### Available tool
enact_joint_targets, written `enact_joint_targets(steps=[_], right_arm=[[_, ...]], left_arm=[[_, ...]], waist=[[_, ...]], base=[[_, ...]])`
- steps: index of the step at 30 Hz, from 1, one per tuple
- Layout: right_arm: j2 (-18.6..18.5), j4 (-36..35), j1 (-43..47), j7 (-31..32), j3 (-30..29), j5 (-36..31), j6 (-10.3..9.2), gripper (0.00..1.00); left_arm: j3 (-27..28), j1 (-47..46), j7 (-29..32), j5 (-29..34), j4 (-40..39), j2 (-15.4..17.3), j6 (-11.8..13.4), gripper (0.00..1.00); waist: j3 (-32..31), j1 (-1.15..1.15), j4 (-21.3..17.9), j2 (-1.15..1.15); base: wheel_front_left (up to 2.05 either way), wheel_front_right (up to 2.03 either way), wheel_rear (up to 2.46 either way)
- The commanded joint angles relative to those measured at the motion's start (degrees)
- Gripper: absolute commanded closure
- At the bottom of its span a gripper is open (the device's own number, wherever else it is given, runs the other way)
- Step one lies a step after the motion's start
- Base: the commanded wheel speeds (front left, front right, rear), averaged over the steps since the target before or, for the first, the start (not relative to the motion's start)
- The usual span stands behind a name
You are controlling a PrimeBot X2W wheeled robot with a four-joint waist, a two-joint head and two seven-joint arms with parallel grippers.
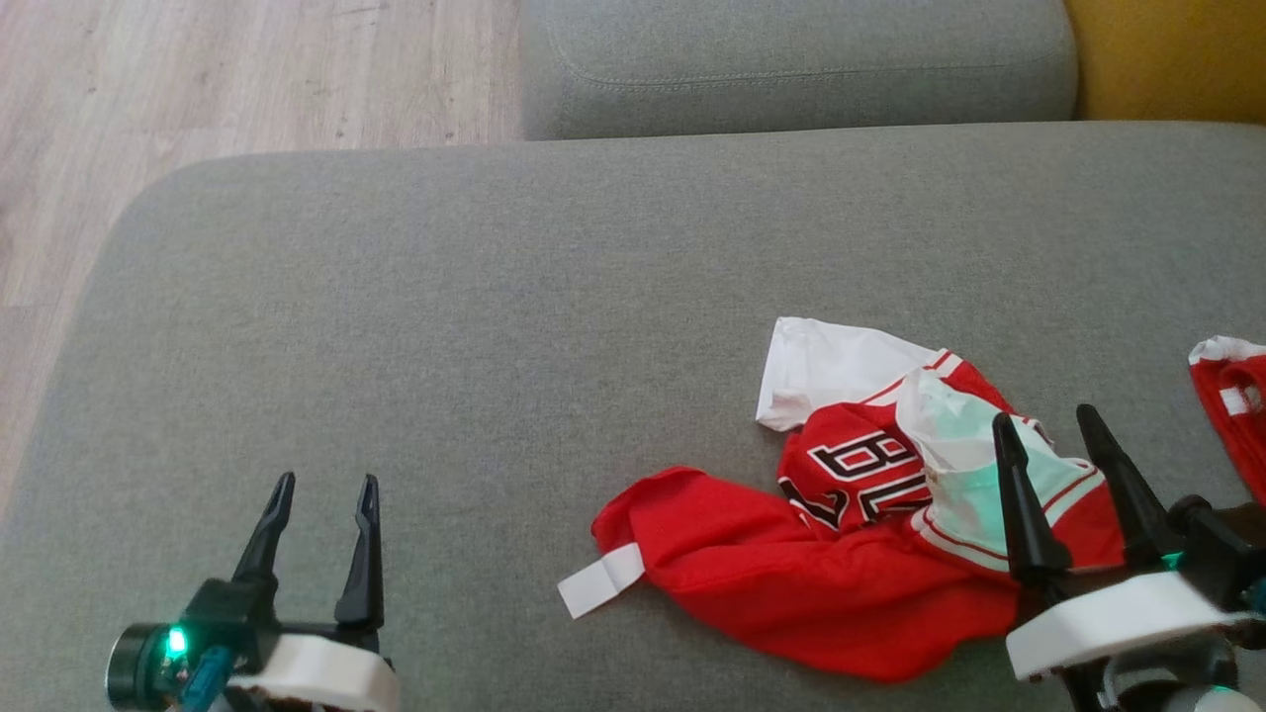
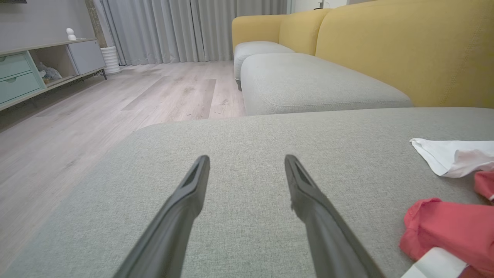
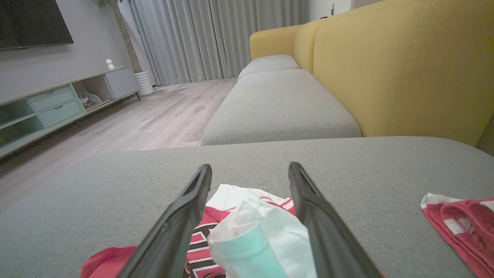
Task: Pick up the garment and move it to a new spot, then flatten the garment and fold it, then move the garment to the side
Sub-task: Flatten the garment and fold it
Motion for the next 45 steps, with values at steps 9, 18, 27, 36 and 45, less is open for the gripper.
enact_joint_targets(steps=[9, 18, 27, 36, 45], right_arm=[[-0.72, -2.49, -1.81, 0.34, 1.2, 1.12, -0.03, 0.0], [-0.72, -3.09, -3.2, 0.96, 1.29, 0.89, -0.03, 0.0], [-0.72, -2.27, -4.51, 1.65, 1.08, 1.37, -0.03, 0.0], [-1.42, -0.18, -6.68, 8.3, -0.43, -0.11, -0.03, 0.0], [-5.92, -3.92, -11.16, 19.55, 5.69, 2.26, -0.03, 0.0]], left_arm=[[-1.21, -4.21, 2.05, 0.65, -3.18, 1.31, -1.61, 0.0], [-12.56, -12.75, 13.49, 0.21, 0.11, -5.23, -10.6, 0.0], [-15.74, -18.24, 20.71, -1.15, 9.39, -8.21, -13.64, 0.0], [-15.15, -20.37, 20.71, -2.93, 14.1, -9.15, -14.99, 1.0], [-15.29, -21.37, 19.22, -3.08, 14.83, -9.71, -15.38, 1.0]], waist=[[0.97, 0.0, 0.01, 0.0], [4.58, 0.0, -0.64, 0.0], [7.9, 0.0, -3.03, 0.0], [10.06, 0.0, -3.77, 0.0], [11.05, 0.0, -2.8, 0.0]], base=[[0.0, 0.0, 0.0], [0.0, 0.0, 0.0], [0.0, 0.0, 0.0], [0.0, 0.0, 0.0], [0.0, 0.0, 0.0]])
